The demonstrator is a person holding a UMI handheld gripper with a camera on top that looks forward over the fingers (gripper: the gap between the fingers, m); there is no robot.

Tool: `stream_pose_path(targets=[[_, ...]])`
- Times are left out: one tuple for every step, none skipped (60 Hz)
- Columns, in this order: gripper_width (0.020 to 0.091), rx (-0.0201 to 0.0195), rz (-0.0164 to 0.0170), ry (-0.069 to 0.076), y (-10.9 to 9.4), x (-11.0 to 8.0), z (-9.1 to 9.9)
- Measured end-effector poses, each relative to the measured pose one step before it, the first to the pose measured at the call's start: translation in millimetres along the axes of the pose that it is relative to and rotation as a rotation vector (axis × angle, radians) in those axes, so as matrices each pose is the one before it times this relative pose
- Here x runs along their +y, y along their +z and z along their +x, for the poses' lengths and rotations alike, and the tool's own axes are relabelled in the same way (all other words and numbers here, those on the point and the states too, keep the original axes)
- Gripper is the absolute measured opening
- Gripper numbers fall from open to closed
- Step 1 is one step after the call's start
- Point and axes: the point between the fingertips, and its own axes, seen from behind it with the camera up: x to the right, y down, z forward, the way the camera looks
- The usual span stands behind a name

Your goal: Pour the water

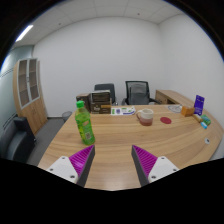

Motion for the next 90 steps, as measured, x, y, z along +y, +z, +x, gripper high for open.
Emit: stream_pose_path(targets=[[0.0748,-0.01284,-0.00612,0.001,3.98,4.74,-12.13],[0.075,-0.0113,-0.00527,-0.0005,4.56,3.75,-10.4],[0.0752,-0.0095,-0.00358,-0.0022,4.55,2.79,-9.5],[0.0757,-0.0085,-0.00194,-0.0029,4.84,2.22,-8.72],[0.0757,-0.00821,-0.00136,-0.0031,5.35,1.32,-8.14],[0.0756,-0.00804,-0.00114,-0.0036,5.66,1.11,-7.28],[0.0758,-0.00811,-0.00186,-0.0042,5.83,0.62,-7.16],[0.0757,-0.00919,-0.00206,-0.0036,6.55,0.41,-6.99],[0.0757,-0.00877,-0.0017,-0.0035,6.68,0.0,-6.42],[0.0755,-0.00758,-0.00113,-0.0039,7.07,-0.05,-5.46],[0.0757,-0.00547,-0.00068,-0.0044,6.9,-0.44,-4.28],[0.0756,-0.00212,0.00083,-0.0043,6.6,-1.22,-3.11],[0.0757,0.00013,-0.00193,-0.0017,7.24,-3.67,-3.15],[0.0758,0.00026,0.00352,-0.0027,6.6,-2.16,-2.28],[0.0757,-0.00199,0.00395,-0.0012,6.73,-2.02,-2.68],[0.0757,-0.00404,0.00206,0.0001,6.64,-1.42,-2.7],[0.0757,-0.00476,0.00067,0.0002,6.47,-1.02,-2.71],[0.0757,-0.00416,0.00042,-0.0011,6.74,-1.4,-2.03],[0.0756,-0.00253,0.00111,-0.002,6.44,-1.33,-1.84],[0.0757,-0.00016,0.00162,-0.0037,6.37,-1.66,-0.76],[0.0757,0.0024,0.00151,-0.0049,6.63,-1.94,0.12],[0.0756,0.0042,0.00117,-0.0049,5.83,-1.64,0.16],[0.0756,0.00451,0.00142,-0.0048,5.65,-1.83,0.57],[0.0757,0.0041,0.00302,-0.0038,5.19,-2.31,0.29],[0.0756,0.00274,0.00442,-0.0024,5.31,-2.45,-0.01],[0.0756,0.00108,0.00518,-0.0008,5.17,-2.48,0.06],[0.0755,0.00114,0.00561,0.0009,5.11,-2.64,0.01],[0.0754,0.00204,0.00565,0.0012,4.79,-2.32,0.22],[0.0754,0.00252,0.00559,0.0012,4.29,-2.2,0.0],[0.0756,0.00214,0.00517,0.001,4.32,-2.03,-0.09],[0.0753,0.00071,0.00407,0.0006,4.34,-1.96,-0.27],[0.075,-0.00055,0.00335,0.0004,3.86,-1.27,-0.66],[0.0749,-0.00124,0.00267,-0.0015,3.47,-1.06,-0.5],[0.0749,0.00047,0.00229,-0.0029,3.92,-0.8,0.31],[0.0749,0.00145,0.00168,-0.004,3.97,-0.59,0.48],[0.0749,0.0027,0.00085,-0.0052,3.36,-0.2,0.45],[0.0748,0.00292,0.0006,-0.0047,3.61,-0.04,0.26],[0.0747,0.00194,0.00209,-0.0039,3.57,-0.53,0.02],[0.0747,0.00125,0.00346,-0.0032,3.14,-0.77,-0.39],[0.0744,-0.00001,0.00409,-0.0023,3.1,-0.45,-0.55],[0.0731,-0.00112,0.00521,-0.0019,2.46,-0.43,-1.05],[0.0711,-0.00541,0.00825,-0.0022,2.39,-1.24,-2.0],[0.0682,-0.00811,0.01191,-0.0016,1.85,-1.77,-2.11],[0.0635,-0.00759,0.01394,-0.0001,1.84,-2.14,-2.44],[0.0593,0.00322,0.01288,-0.001,1.27,-1.77,1.05],[0.0526,0.00676,0.01419,-0.0035,1.41,-1.53,1.03],[0.0526,-0.00395,0.00361,0.0014,0.7,0.72,-1.24],[0.0526,-0.00551,0.00779,0.0029,0.71,-0.18,-1.05],[0.0521,-0.00327,0.00835,0.0075,0.58,-0.51,-0.45],[0.0505,-0.00266,0.01333,0.0068,-0.35,0.27,0.05],[0.05,0.00163,0.00393,0.0051,3.86,0.31,3.16],[0.0499,0.0039,0.00575,0.0007,0.32,-0.68,0.83],[0.0498,0.00532,0.00587,-0.003,0.63,-0.63,1.01],[0.0489,0.00512,0.00354,-0.0039,0.25,0.18,0.95],[0.0474,0.00499,0.00524,-0.0024,0.75,-0.58,0.52],[0.0473,0.00469,0.00367,-0.0005,0.15,-0.35,0.33],[0.0474,0.00377,0.00383,0.0005,-0.2,-0.4,-0.17],[0.0467,0.00471,0.00499,0.0011,0.36,-0.55,0.17],[0.0439,0.00261,0.00485,0.0003,-0.65,0.7,-0.92],[0.0434,0.0045,0.0006,-0.0024,-0.28,-0.32,0.28],[0.0407,0.00315,0.00034,-0.0025,0.19,-0.02,0.3],[0.0399,0.00203,-0.00029,-0.0006,0.31,0.07,0.11],[0.038,0.00093,-0.00103,0.0,0.31,0.18,0.18],[0.0366,0.00095,-0.00164,0.0035,0.05,0.09,0.2],[0.0367,-0.00067,-0.00072,0.0016,-0.07,0.08,-0.08],[0.0367,-0.00076,-0.00189,0.0021,-0.18,0.23,-0.18],[0.0366,0.00017,0.00473,-0.0008,0.65,-0.12,-0.41],[0.0366,-0.00395,0.00087,0.0012,-0.63,0.28,-0.18],[0.0367,-0.00196,0.00307,0.0009,-0.2,-0.45,0.03],[0.0366,-0.00164,0.00248,0.0035,0.1,-0.61,-0.23],[0.0366,-0.00271,0.00277,0.006,-0.21,-0.4,-0.14],[0.0366,-0.00244,0.00283,0.0082,-0.34,-0.52,-0.03],[0.0366,-0.00342,0.00166,0.0086,-0.27,-0.41,-0.17],[0.0366,-0.00408,0.00086,0.0082,-0.16,-0.22,-0.28],[0.0364,-0.00205,0.00035,0.0081,0.83,-0.48,0.61],[0.0365,-0.00637,0.00167,0.0138,0.14,0.02,3.55],[0.0365,-0.00297,-0.00247,0.0178,-0.56,-0.34,1.25],[0.0367,-0.00183,-0.00396,0.022,-0.24,-0.23,1.88],[0.0365,-0.00206,-0.00508,0.0265,-0.02,-0.72,2.2],[0.0365,-0.00152,-0.00611,0.0284,0.25,-0.9,2.86],[0.0366,-0.00247,-0.00673,0.0312,0.67,-1.06,2.83],[0.0366,-0.00249,-0.00637,0.0336,0.9,-1.38,3.0],[0.0366,-0.00141,-0.00779,0.0364,1.43,-1.44,3.7],[0.0365,0.0041,-0.0084,0.0367,1.82,-0.96,0.89],[0.0365,-0.00132,-0.00986,0.0405,2.13,-1.92,3.97],[0.0364,-0.00154,-0.00929,0.0357,1.97,-1.64,3.87],[0.0364,-0.0019,-0.00766,0.0351,1.81,-3.17,3.64],[0.0366,-0.00125,-0.00528,0.0331,1.64,-4.3,3.11],[0.0365,-0.00042,-0.00187,0.0325,1.88,-5.51,3.28],[0.0365,0.00093,-0.00063,0.0341,1.55,-6.0,3.63]])
